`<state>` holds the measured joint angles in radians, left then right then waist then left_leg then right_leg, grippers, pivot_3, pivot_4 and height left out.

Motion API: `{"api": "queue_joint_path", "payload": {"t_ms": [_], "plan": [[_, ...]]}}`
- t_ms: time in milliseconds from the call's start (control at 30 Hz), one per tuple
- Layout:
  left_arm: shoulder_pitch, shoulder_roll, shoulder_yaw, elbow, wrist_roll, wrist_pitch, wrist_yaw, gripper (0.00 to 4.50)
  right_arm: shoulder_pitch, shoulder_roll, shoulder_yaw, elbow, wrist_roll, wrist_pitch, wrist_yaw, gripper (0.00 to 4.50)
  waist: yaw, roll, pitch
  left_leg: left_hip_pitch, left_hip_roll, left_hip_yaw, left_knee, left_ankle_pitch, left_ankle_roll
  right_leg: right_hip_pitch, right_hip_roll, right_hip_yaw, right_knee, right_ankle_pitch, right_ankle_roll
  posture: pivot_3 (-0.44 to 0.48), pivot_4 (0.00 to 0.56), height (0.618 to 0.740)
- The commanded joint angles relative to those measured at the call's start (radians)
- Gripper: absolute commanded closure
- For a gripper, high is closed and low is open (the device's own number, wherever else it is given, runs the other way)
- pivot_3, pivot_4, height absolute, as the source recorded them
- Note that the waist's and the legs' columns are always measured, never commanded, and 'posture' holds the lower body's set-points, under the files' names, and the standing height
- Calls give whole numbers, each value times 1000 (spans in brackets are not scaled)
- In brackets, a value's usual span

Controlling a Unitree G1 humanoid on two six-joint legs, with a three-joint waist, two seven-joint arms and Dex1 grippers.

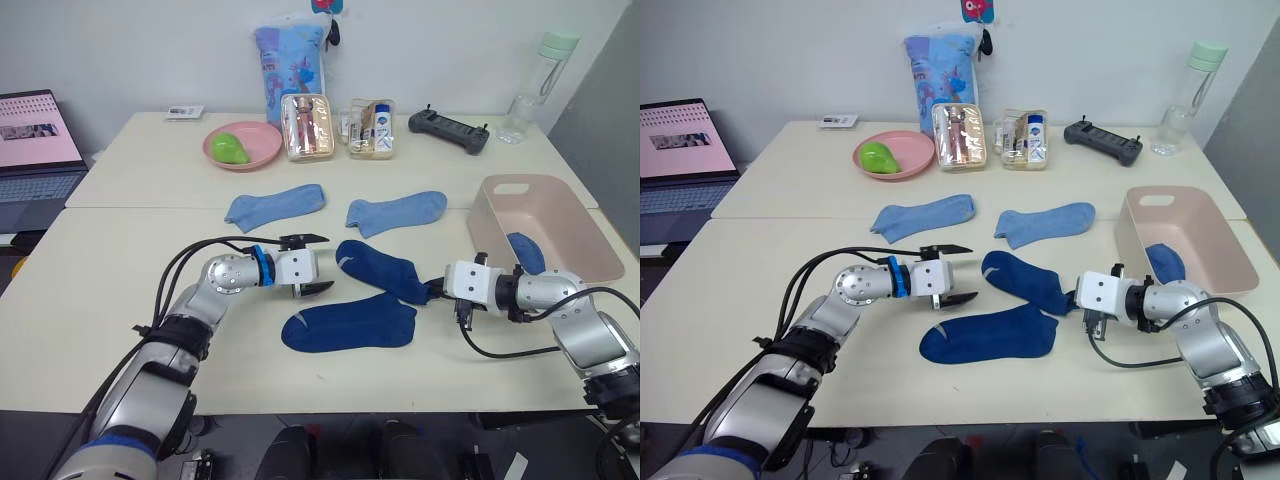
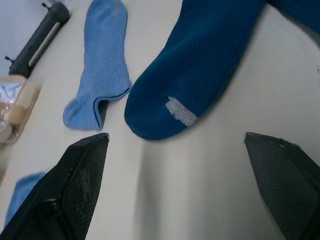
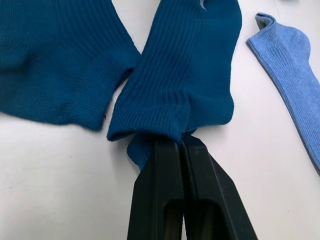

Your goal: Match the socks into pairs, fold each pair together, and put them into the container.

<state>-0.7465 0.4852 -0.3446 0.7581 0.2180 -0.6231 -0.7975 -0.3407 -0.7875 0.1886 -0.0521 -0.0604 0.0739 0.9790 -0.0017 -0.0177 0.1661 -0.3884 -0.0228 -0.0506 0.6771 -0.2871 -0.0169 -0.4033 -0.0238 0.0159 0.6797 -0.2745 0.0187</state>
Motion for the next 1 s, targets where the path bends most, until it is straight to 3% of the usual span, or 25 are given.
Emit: {"api": "queue_joint_path", "payload": {"t_ms": [33,200,433,600,700,800,933,1000], "plan": [[-59,-37,-59,139,101,-69,50,585,-13,3,-19,-27,0,0,-16,4500,2,0,0,0,0,0,0,0,0,0,0,0,0,0,0,0,150,740],[-144,-79,-76,263,164,-125,134,2234,-4,9,-26,-46,6,18,-25,4500,3,0,0,0,-1,0,1,0,0,1,1,-1,0,0,1,0,150,740],[-160,-87,-62,310,151,-160,102,4465,-17,15,-31,-32,6,11,-44,4500,0,0,0,0,-1,0,1,0,0,0,1,-1,0,0,1,0,150,740],[-114,-51,-1,238,73,-135,64,4465,-71,42,-19,25,-4,-39,-61,4500,-7,0,0,0,0,1,0,0,0,-1,2,-1,1,0,1,0,150,740],[7,11,68,27,-49,-74,-7,4465,-150,105,-31,131,-22,-142,-147,4500,-29,0,0,1,1,1,0,0,0,-2,2,-1,1,0,1,0,150,740],[145,94,117,-223,-121,12,-49,4465,-185,125,0,199,-46,-241,-143,4500,-31,-1,0,0,3,0,-1,0,0,-3,2,1,1,0,1,0,150,740],[256,153,154,-434,-157,125,-58,4465,-198,133,20,244,-62,-302,-135,4500,-21,0,0,-1,2,-1,0,0,0,-2,2,1,1,0,0,0,150,740],[383,209,213,-571,-182,183,-44,4465,-210,157,57,282,-83,-375,-136,4500,-19,0,0,-1,1,-1,0,0,0,-2,1,1,1,0,0,0,150,740]]}}
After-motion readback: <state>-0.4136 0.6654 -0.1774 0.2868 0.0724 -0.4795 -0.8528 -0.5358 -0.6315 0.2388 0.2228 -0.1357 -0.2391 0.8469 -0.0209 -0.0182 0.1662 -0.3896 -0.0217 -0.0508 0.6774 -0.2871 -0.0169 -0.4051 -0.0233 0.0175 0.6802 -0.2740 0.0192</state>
